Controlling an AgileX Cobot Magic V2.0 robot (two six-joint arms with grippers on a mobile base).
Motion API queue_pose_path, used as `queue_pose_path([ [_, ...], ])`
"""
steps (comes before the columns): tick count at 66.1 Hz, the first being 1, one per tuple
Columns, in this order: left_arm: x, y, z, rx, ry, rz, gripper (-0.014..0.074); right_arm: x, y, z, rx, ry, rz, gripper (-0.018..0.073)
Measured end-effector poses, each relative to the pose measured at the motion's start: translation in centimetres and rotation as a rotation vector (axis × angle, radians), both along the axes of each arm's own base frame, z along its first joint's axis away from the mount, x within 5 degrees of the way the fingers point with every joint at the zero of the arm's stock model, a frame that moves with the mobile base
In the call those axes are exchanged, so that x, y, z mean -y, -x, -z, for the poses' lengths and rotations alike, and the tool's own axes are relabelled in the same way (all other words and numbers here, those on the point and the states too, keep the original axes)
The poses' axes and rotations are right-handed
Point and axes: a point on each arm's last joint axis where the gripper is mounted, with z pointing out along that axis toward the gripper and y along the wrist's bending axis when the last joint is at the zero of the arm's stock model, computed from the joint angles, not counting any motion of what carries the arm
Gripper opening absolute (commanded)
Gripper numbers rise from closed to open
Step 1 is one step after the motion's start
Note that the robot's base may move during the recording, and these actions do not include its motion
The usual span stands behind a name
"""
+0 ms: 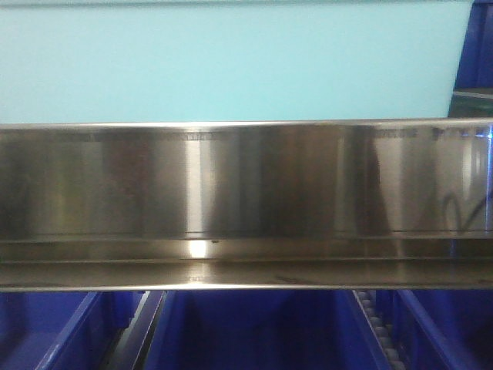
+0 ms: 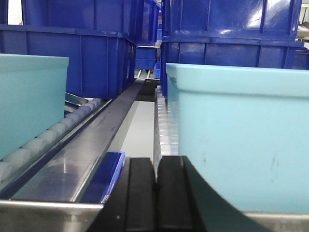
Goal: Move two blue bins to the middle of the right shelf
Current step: 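Close both grippers on the side walls of the light teal bin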
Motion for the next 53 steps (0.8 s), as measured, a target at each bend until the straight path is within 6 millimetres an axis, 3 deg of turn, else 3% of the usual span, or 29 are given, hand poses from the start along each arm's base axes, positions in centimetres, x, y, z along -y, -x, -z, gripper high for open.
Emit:
queue_pose_path([
  [53, 0.00, 0.00, 0.00, 0.000, 0.000, 0.000, -0.0111, 0.00, 0.00, -0.06, 0.007, 0.001, 0.000, -0.0164],
])
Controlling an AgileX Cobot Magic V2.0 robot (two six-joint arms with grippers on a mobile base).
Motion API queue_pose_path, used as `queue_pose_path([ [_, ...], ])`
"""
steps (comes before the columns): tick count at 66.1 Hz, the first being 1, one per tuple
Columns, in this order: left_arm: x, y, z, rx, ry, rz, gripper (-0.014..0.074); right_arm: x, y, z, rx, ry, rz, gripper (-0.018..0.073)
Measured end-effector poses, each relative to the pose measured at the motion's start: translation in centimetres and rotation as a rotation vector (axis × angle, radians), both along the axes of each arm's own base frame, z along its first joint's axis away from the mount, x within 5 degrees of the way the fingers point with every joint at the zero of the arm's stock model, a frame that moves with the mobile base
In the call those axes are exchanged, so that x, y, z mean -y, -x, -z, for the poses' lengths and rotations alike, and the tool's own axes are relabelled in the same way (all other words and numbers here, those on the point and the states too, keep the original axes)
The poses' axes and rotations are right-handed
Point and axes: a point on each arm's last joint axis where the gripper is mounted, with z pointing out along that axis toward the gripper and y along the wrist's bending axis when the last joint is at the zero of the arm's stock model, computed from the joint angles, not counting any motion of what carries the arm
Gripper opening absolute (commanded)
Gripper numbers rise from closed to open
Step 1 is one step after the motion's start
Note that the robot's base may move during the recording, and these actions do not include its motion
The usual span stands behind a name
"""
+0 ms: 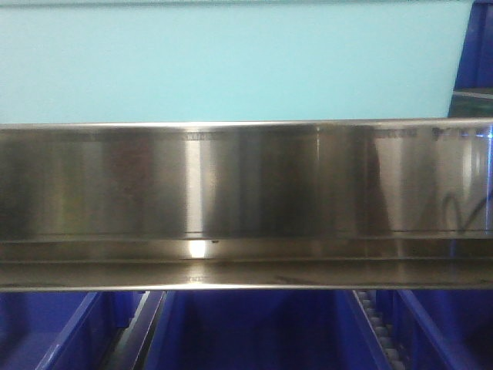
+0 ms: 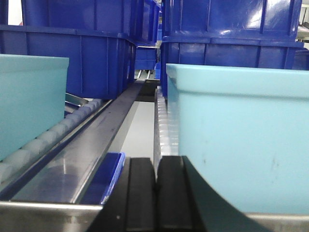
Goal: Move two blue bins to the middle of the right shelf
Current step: 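Close both grippers on the side walls of the light teal bin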
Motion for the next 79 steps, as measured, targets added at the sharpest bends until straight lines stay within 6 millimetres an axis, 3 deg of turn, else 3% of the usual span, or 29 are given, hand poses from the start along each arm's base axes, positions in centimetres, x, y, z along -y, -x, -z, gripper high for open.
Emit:
queue_pose_path([
  [16, 0.0, 0.0, 0.0, -0.007, -0.010, -0.001, -0.0111, 0.0, 0.0, -0.4, 0.025, 0.002, 0.000, -0.0164],
  [22, 0.0, 0.3, -1.1, -0.055, -0.006, -0.008, -0.0111, 0.0, 0.4, -1.9, -0.005, 0.000, -0.001, -0.0164],
  [33, 0.0, 1.4, -5.8, -0.021, -0.009, -0.016, -0.0111, -0.2, 1.7, -6.2, 0.006, 0.001, -0.003, -0.0164],
  [43, -0.1, 1.3, -10.3, -0.035, -0.007, -0.020, -0.0111, -0.2, 1.6, -10.3, -0.020, -0.001, -0.004, -0.0164],
  [59, -0.4, -2.2, -16.2, -0.194, 0.006, -0.029, -0.0111, 0.1, -2.3, -15.8, -0.174, -0.012, -0.006, -0.0164],
  [69, -0.8, -5.5, -18.7, -0.341, -0.018, -0.033, -0.0111, 0.4, -5.6, -18.8, -0.255, -0.021, -0.008, -0.0164],
  [79, -1.0, -8.9, -20.3, -0.374, -0.015, -0.025, -0.0111, 0.6, -8.5, -21.2, -0.266, -0.033, -0.013, -0.0164],
])
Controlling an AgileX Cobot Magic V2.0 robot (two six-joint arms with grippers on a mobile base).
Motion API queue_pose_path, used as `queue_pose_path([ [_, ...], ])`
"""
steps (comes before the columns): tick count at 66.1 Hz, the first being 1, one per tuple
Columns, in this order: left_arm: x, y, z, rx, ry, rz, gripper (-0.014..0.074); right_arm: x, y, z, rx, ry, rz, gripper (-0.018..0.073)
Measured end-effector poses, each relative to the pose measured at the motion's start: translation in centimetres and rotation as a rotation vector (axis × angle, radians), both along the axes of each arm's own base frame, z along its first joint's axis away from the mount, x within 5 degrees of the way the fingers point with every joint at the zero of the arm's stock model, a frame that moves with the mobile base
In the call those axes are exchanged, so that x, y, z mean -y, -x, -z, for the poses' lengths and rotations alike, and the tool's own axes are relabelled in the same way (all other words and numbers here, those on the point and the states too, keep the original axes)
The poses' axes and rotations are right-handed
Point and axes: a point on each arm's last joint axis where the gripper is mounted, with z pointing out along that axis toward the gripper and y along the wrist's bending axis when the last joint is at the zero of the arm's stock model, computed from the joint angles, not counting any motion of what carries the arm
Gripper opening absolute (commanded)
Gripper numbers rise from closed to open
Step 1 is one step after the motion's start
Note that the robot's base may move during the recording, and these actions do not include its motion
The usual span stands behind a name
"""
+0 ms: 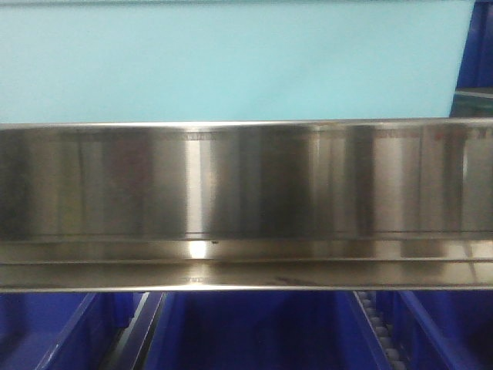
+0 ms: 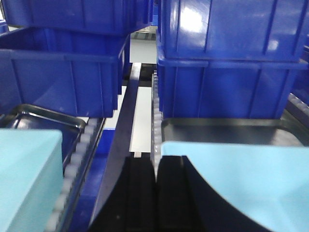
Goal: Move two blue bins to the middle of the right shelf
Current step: 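Close both grippers on the side walls of the light teal bin, then lift the teal bin off the roller shelf with both grippers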
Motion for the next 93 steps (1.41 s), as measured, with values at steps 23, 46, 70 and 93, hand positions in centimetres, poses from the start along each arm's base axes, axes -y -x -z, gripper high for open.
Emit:
queue_pose_path([
  [23, 0.5, -5.3, 0.9, -0.079, 0.156, 0.043, -0.0111, -0.6, -5.2, 0.7, -0.145, -0.116, -0.056, -0.0153],
  [46, 6.5, -9.0, -0.6, -0.258, 0.134, 0.201, -0.0111, -5.8, -9.3, 1.4, -0.401, -0.174, -0.135, -0.0142],
  [70, 9.5, -13.7, -0.8, -0.438, 0.150, 0.157, 0.0064, -9.0, -14.5, 2.1, -0.634, -0.108, -0.116, -0.0016],
  [93, 10.2, -15.2, 1.1, -0.568, 0.157, 0.140, 0.0358, -9.8, -16.2, 4.2, -0.726, -0.128, -0.118, 0.0318],
])
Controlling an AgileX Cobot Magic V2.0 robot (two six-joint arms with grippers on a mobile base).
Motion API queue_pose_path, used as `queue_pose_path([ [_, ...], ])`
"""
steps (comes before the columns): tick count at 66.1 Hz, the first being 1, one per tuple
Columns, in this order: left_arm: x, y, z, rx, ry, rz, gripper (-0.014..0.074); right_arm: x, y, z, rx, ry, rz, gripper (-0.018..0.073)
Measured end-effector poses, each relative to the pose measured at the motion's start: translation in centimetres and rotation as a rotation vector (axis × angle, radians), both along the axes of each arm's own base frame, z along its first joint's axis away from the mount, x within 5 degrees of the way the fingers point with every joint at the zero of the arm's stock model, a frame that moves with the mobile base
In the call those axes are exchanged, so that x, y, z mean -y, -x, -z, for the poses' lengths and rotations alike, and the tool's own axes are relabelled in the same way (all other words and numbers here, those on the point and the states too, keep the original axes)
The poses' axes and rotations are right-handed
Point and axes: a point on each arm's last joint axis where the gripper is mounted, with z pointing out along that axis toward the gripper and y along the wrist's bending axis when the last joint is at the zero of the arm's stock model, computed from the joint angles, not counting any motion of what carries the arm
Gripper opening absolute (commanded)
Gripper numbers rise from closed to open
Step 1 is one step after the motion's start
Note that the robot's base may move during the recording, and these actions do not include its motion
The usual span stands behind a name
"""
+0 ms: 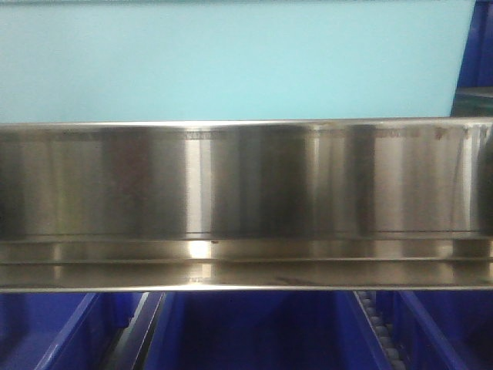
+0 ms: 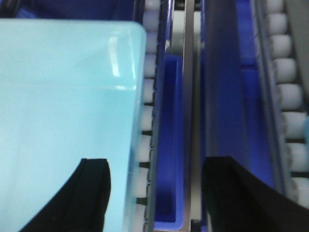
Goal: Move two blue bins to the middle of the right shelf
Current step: 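Lift the teal bin off the roller shelf with both grippers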
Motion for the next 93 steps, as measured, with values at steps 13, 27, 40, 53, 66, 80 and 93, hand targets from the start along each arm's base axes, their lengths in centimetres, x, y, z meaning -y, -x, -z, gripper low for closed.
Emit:
queue_pose_path([
  [13, 0.5, -0.9, 1.6, -0.081, 0.005, 0.001, 0.0330, -0.7, -1.3, 2.0, -0.068, -0.017, -0.002, 0.0310],
  [27, 1.7, -2.7, 4.7, -0.210, 0.026, 0.026, 0.0281, -1.1, -2.0, 2.8, -0.088, -0.033, -0.004, 0.0207],
  [40, 2.0, -3.2, 5.7, -0.247, 0.036, 0.028, 0.0199, -1.3, -2.3, 3.2, -0.098, -0.035, -0.013, 0.0104],
  [53, 1.9, -3.3, 5.9, -0.263, 0.031, 0.024, -0.0027, -1.4, -2.3, 3.5, -0.116, -0.038, -0.018, -0.0128],
  [66, 1.8, -3.3, 6.0, -0.265, 0.024, 0.021, -0.0111, -1.4, -2.3, 3.5, -0.116, -0.036, -0.017, -0.0160],
  [80, 1.8, -3.3, 5.7, -0.259, 0.026, 0.021, -0.0111, -1.3, -2.3, 3.0, -0.118, -0.031, -0.017, -0.0160],
  [93, 1.3, -2.4, 2.1, -0.149, 0.034, 0.022, -0.0111, -1.3, -2.3, 0.2, -0.048, -0.039, -0.028, -0.0160],
])
